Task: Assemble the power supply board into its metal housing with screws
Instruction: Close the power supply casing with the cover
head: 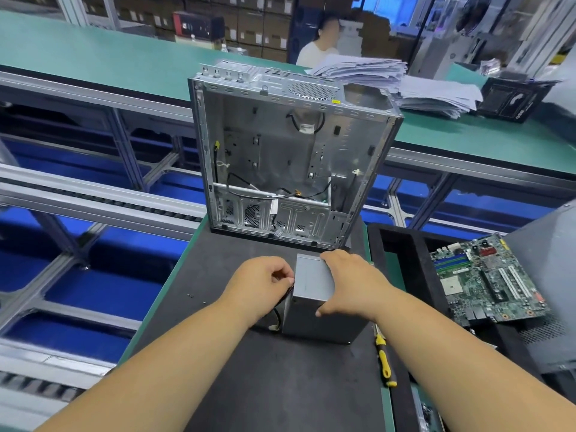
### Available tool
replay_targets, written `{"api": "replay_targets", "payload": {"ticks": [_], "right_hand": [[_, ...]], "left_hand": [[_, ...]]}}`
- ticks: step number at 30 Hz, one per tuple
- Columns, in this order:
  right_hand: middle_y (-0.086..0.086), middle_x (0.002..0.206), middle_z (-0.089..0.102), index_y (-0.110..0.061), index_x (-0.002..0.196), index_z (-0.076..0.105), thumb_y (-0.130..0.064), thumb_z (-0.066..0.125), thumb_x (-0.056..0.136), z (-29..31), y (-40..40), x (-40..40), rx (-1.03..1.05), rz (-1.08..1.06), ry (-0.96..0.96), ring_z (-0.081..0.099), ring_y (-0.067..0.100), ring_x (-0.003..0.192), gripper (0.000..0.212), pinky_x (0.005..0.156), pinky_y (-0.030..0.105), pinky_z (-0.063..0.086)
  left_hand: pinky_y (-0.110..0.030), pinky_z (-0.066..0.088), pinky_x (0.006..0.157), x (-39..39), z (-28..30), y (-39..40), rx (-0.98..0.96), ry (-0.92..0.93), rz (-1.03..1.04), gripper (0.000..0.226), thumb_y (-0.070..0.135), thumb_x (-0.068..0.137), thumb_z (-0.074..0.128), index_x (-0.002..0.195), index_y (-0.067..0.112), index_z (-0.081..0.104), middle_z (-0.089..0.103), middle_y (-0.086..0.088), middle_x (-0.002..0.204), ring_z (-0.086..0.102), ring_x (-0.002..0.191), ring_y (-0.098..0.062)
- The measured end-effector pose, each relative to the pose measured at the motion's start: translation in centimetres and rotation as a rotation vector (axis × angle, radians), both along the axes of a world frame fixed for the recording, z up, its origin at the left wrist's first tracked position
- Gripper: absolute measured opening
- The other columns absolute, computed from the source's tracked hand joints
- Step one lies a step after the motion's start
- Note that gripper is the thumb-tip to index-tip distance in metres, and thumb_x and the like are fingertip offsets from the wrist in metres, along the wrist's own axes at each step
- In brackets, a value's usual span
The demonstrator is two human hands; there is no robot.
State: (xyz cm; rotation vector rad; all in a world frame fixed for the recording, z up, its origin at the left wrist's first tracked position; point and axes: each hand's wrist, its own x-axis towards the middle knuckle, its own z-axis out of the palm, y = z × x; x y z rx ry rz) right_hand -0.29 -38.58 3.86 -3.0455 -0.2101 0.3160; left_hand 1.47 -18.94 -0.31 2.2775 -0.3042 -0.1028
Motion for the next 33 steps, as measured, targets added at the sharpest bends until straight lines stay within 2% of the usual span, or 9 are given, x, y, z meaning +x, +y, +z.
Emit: {"api": "replay_targets", "payload": {"ticks": [3, 7, 14, 17, 22, 24, 28, 31, 33], "right_hand": [[-0.004, 0.135, 0.048, -0.025, 0.14, 0.038, -0.063, 0.083, 0.056, -0.1, 0.0, 0.0, 0.001, -0.007, 0.001, 0.048, 0.024, 0.121, 0.103, 0.098, 0.04, 0.045], [-0.004, 0.135, 0.048, -0.025, 0.14, 0.038, -0.062, 0.083, 0.055, -0.2, 0.0, 0.0, 0.005, -0.011, -0.004, 0.048, 0.023, 0.12, 0.103, 0.095, 0.038, 0.044], [-0.009, 0.135, 0.048, -0.03, 0.139, 0.039, -0.059, 0.086, 0.051, -0.1, -0.4, 0.4, 0.094, -0.081, -0.013, 0.048, 0.019, 0.12, 0.103, 0.09, 0.036, 0.045], [-0.01, 0.128, 0.049, -0.033, 0.131, 0.045, -0.058, 0.086, 0.047, 0.3, -1.2, 0.4, 0.247, -0.231, -0.031, 0.052, 0.018, 0.115, 0.097, 0.086, 0.036, 0.048], [-0.014, 0.107, 0.055, -0.034, 0.107, 0.052, -0.057, 0.084, 0.033, 1.6, -3.0, 0.4, 0.704, -0.487, -0.017, 0.056, 0.005, 0.089, 0.084, 0.063, 0.027, 0.045], [-0.011, 0.105, 0.061, -0.031, 0.107, 0.057, -0.052, 0.087, 0.032, 1.7, -3.4, 0.3, 0.879, -0.574, 0.003, 0.062, 0.009, 0.089, 0.083, 0.066, 0.031, 0.052], [0.007, 0.106, 0.073, -0.013, 0.113, 0.066, -0.033, 0.092, 0.044, 1.4, -3.9, 0.0, 1.158, -0.616, 0.109, 0.072, 0.029, 0.094, 0.077, 0.084, 0.047, 0.059], [0.012, 0.097, 0.077, -0.003, 0.109, 0.069, -0.017, 0.085, 0.063, 1.3, -3.8, -0.6, 1.353, -0.596, 0.222, 0.075, 0.026, 0.083, 0.051, 0.061, 0.03, 0.059], [0.011, 0.094, 0.077, -0.004, 0.106, 0.07, -0.014, 0.081, 0.066, 0.9, -3.6, -1.2, 1.454, -0.597, 0.263, 0.075, 0.021, 0.076, 0.042, 0.051, 0.022, 0.054]], "left_hand": [[-0.026, 0.048, 0.072, -0.1, -0.1, 0.1, 0.112, -0.098, -0.051, 0.008, 0.023, 0.088, 0.064, 0.084, 0.028, 0.068, 0.06, 0.012, 0.084, 0.057, 0.079, -0.006], [-0.029, 0.048, 0.076, -0.1, -0.4, 0.1, 0.161, -0.141, -0.067, 0.01, 0.021, 0.09, 0.06, 0.086, 0.027, 0.068, 0.059, 0.012, 0.088, 0.056, 0.084, -0.01], [-0.022, 0.048, 0.071, 0.7, -0.3, 0.7, -0.008, -0.036, -0.033, 0.015, 0.023, 0.088, 0.065, 0.079, 0.034, 0.067, 0.065, 0.015, 0.083, 0.059, 0.079, 0.0], [-0.023, 0.047, 0.07, 1.1, -0.4, 1.5, -0.1, -0.127, 0.066, 0.013, 0.025, 0.089, 0.061, 0.078, 0.032, 0.063, 0.062, 0.012, 0.081, 0.058, 0.076, -0.002], [-0.03, 0.044, 0.061, 0.8, -1.6, 2.6, -0.104, -0.094, 0.15, 0.027, 0.044, 0.091, 0.058, 0.07, 0.027, 0.056, 0.057, 0.009, 0.065, 0.053, 0.063, -0.011], [-0.03, 0.046, 0.062, 0.6, -1.9, 2.7, -0.075, -0.022, 0.146, 0.035, 0.053, 0.089, 0.057, 0.069, 0.025, 0.058, 0.059, 0.01, 0.062, 0.054, 0.062, -0.013], [-0.038, 0.054, 0.089, 0.9, -2.0, 2.1, -0.092, 0.323, 0.074, 0.042, 0.064, 0.083, 0.062, 0.088, 0.022, 0.07, 0.074, 0.004, 0.091, 0.07, 0.088, -0.015], [-0.03, 0.05, 0.097, 0.7, -1.3, 1.0, -0.49, 0.629, -0.051, 0.055, 0.051, 0.073, 0.078, 0.119, 0.024, 0.063, 0.072, 0.008, 0.115, 0.068, 0.105, -0.009], [-0.033, 0.048, 0.101, 0.6, -1.2, 0.8, -0.754, 0.74, -0.085, 0.065, 0.035, 0.067, 0.086, 0.125, 0.022, 0.059, 0.071, 0.004, 0.118, 0.067, 0.11, -0.013]]}}
